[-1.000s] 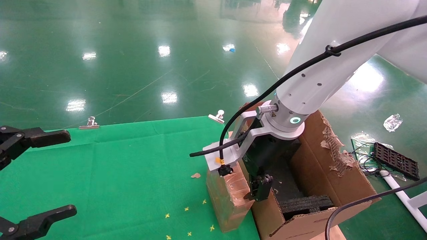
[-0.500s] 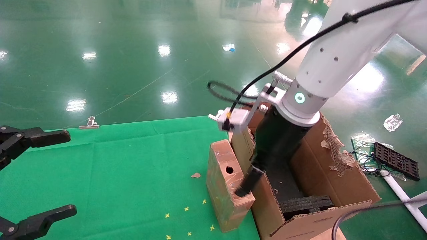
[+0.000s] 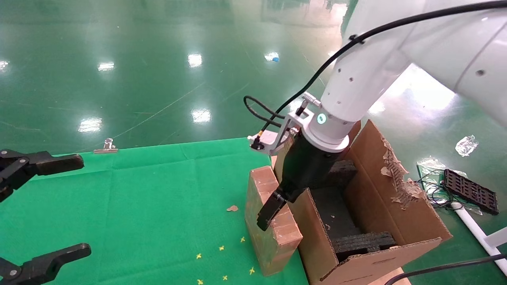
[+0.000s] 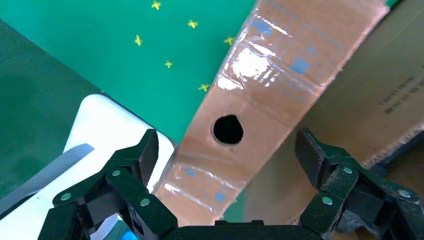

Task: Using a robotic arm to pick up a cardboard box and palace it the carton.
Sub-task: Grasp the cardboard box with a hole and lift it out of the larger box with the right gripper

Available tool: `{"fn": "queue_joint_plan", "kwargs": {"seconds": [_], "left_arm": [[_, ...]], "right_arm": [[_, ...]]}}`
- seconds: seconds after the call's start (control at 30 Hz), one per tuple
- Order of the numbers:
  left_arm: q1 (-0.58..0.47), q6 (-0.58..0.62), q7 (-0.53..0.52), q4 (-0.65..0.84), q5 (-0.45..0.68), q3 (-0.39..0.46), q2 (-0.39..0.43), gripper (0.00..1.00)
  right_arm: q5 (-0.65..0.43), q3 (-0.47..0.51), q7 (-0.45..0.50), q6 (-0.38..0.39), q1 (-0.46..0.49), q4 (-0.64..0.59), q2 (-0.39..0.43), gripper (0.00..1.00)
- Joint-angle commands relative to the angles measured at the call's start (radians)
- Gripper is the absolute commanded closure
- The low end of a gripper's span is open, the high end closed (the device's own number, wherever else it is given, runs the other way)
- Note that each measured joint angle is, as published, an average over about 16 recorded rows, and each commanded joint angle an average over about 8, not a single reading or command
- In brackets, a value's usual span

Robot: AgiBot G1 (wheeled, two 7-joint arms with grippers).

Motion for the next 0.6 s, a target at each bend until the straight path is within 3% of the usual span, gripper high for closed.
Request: {"fn": "queue_joint_plan", "kwargs": {"seconds": [0.03,0.07,0.13,0.2,0.23,0.33,0.4,0.47,0.6], "left_arm": [[0.000,0.000,0.000,0.000,0.000,0.000,0.000,0.00],[0.000,0.000,0.000,0.000,0.000,0.000,0.000,0.00],[0.000,0.000,0.000,0.000,0.000,0.000,0.000,0.10],[0.000,0.000,0.000,0.000,0.000,0.000,0.000,0.28],[0.000,0.000,0.000,0.000,0.000,0.001,0.000,0.40],[0.000,0.000,0.000,0.000,-0.001,0.001,0.000,0.78],[0.000,0.000,0.000,0.000,-0.001,0.001,0.000,0.93],[0.000,0.000,0.001,0.000,-0.001,0.001,0.000,1.00],[0.000,-0.001,0.001,0.000,-0.001,0.001,-0.001,1.00]], "right_arm": [[-0.001,-0.004,0.003,0.006,-0.012,-0.022,-0.018,0.30],[-0.002,-0.006,0.002,0.007,-0.015,-0.027,-0.024,0.42],[-0.006,-0.009,0.001,0.008,-0.018,-0.034,-0.033,0.67],[-0.010,-0.012,0.000,0.009,-0.020,-0.039,-0.040,0.91],[-0.012,-0.014,0.000,0.009,-0.021,-0.040,-0.043,0.96],[-0.017,-0.018,0.003,0.008,-0.021,-0.043,-0.048,1.00],[-0.020,-0.021,0.005,0.008,-0.021,-0.042,-0.049,1.00],[-0.024,-0.025,0.008,0.008,-0.022,-0.040,-0.050,1.00],[-0.031,-0.032,0.013,0.008,-0.025,-0.033,-0.051,1.00]]}}
